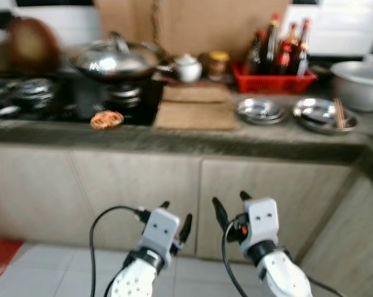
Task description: Kitchen organization
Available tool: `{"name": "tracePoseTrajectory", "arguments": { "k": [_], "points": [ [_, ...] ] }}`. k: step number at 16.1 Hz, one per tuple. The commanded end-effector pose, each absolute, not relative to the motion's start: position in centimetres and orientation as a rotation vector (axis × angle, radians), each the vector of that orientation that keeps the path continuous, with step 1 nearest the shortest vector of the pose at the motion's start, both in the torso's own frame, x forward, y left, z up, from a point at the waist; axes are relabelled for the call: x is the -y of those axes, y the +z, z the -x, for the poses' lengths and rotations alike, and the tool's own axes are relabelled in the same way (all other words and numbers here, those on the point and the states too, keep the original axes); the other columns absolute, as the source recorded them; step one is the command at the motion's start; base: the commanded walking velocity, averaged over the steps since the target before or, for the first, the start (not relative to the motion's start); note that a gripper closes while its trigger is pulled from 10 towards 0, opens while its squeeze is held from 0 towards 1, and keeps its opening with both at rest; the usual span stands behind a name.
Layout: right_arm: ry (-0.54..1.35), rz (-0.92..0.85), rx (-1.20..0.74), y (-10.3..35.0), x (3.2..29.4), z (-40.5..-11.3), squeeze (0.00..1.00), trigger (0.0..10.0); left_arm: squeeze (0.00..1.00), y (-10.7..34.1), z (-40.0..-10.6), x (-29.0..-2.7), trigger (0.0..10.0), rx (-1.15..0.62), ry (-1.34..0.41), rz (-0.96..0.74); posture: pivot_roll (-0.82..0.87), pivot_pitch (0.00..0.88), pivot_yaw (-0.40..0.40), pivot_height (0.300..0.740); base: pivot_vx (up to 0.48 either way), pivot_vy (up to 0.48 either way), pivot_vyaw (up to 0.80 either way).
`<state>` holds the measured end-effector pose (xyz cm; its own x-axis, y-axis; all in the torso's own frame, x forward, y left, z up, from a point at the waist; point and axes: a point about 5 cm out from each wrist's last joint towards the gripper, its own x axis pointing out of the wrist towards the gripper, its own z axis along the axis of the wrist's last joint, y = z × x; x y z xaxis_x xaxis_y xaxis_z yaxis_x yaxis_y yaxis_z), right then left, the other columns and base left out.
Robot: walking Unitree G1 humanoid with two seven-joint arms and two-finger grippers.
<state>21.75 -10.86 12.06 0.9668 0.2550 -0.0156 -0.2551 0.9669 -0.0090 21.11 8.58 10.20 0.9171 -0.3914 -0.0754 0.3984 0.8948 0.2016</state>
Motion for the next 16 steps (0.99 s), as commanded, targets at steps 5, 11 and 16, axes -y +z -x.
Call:
{"name": "tracePoseTrajectory", "arguments": {
  "k": [5,11,16],
  "points": [
    [0.202,-0.009,0.018,12.7,11.9,-22.0,0.0,10.0,0.0,10.7,-21.3,-8.0,10.0,-0.01,-0.42,-0.214,0.19,0.0,-0.034,0.74,0.428,0.0,0.0],
    [0.219,0.002,0.028,12.9,11.6,-22.2,0.0,10.0,0.0,10.6,-21.4,-8.0,10.0,-0.013,-0.414,-0.215,0.19,0.0,-0.041,0.74,0.433,0.0,-0.21],
    [0.263,-0.024,0.089,14.2,11.5,-22.9,0.0,10.0,0.0,10.6,-21.4,-8.0,10.0,-0.023,-0.394,-0.202,0.2,0.0,-0.041,0.74,0.343,0.0,0.0]
  ]
}}
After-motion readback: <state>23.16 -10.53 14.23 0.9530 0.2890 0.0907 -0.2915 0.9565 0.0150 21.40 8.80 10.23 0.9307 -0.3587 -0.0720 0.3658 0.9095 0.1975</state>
